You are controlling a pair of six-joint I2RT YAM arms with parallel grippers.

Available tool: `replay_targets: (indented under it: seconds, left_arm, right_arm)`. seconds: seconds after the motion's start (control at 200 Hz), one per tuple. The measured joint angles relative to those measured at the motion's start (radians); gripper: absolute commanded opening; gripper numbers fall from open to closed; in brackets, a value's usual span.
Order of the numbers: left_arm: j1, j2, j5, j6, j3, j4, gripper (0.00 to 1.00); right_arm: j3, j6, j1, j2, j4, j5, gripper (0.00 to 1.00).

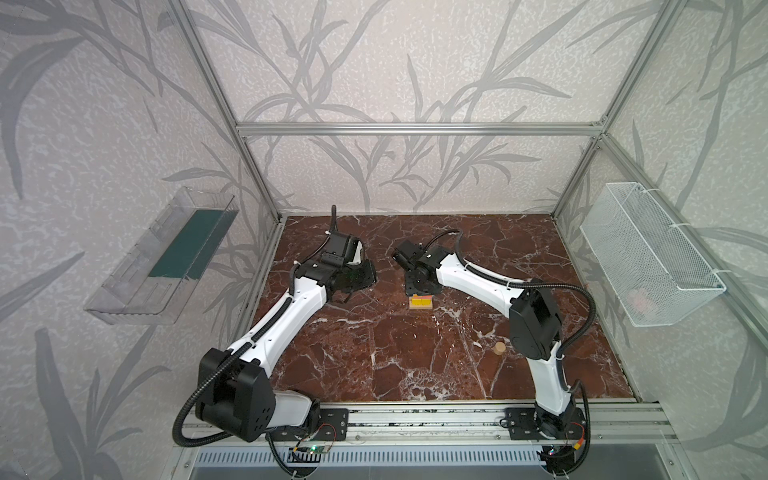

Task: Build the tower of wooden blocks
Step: 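Lower the red bar onto the yellow and orange cubes atop the tower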

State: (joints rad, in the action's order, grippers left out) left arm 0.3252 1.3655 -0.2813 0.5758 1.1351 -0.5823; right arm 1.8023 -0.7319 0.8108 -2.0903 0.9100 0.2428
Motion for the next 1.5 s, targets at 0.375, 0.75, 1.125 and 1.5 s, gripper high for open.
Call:
replay_targets:
  seconds: [0.375,0.75,1.125,1.5]
  left_arm:
    - [0.0,0.0,-0.001,0.0,0.0,0.0,0.08]
    - [0.0,0.0,-0.002,0.0,0.0,0.0,0.08]
    - [0.0,0.0,-0.005,0.0,0.0,0.0,0.08]
    - [0.0,0.0,-0.006,0.0,0.0,0.0,0.08]
  right_arm:
    - [0.0,0.0,0.0,0.0,0.0,0.001,0.55]
    - [0.0,0.0,0.0,0.0,0.0,0.002,0.61]
    - [0.0,-0.001,0.0,0.0,0.0,0.007,0.71]
    - [0.0,-0.002,0.0,0.0,0.0,0.011,0.7]
